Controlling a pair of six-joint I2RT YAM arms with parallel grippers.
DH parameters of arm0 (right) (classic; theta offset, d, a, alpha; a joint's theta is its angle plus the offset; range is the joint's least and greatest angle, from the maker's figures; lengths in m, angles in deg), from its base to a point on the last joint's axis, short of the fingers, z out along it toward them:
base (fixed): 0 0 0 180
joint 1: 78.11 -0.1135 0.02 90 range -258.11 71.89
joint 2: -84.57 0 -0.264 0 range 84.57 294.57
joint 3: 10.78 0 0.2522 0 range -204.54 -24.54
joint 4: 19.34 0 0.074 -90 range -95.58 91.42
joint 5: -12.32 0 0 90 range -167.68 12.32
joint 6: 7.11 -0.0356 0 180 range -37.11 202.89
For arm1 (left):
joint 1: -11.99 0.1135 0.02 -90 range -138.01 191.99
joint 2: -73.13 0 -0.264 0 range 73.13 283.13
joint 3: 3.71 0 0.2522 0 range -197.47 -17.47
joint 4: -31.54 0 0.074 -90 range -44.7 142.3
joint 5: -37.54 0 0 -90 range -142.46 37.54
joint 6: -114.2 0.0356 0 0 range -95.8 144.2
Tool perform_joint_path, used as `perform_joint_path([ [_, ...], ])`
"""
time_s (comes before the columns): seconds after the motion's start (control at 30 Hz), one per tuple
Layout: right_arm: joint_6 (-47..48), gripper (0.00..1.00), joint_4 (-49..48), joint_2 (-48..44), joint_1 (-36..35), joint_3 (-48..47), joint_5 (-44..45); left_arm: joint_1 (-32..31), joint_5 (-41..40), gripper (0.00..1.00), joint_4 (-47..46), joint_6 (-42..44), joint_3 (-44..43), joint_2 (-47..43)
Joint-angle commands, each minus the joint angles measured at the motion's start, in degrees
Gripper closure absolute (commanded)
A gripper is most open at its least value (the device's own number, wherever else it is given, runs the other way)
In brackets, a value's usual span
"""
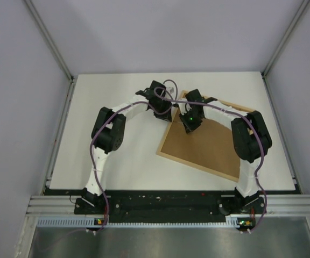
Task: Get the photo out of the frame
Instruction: Release the photo frame item from the photo frame.
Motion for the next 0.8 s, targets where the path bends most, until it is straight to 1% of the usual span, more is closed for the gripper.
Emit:
perform_joint_path([
  [0.0,-0.7,1.0,-0.5,1.8,-1.4,-3.0,-4.1,-0.3,1.2,0.69,0.0,0.3,1.0,-1.4],
  [0.43,-1.6,1.0,-1.9,3.0,-1.4,-3.6,-4.4,-0.4,2.0,0.69,-0.1,0.0,1.1,-1.5],
  [0.6,-2.5,1.0,-6.3,2.5,-1.4,-1.9,-6.9,-0.5,2.6,0.69,0.1,-0.3,1.1,-1.4],
  [0.77,-4.4,1.0,-10.7,2.4,-1.4,0.4,-11.5,-0.5,3.3,0.69,0.1,-0.2,1.7,-1.7],
])
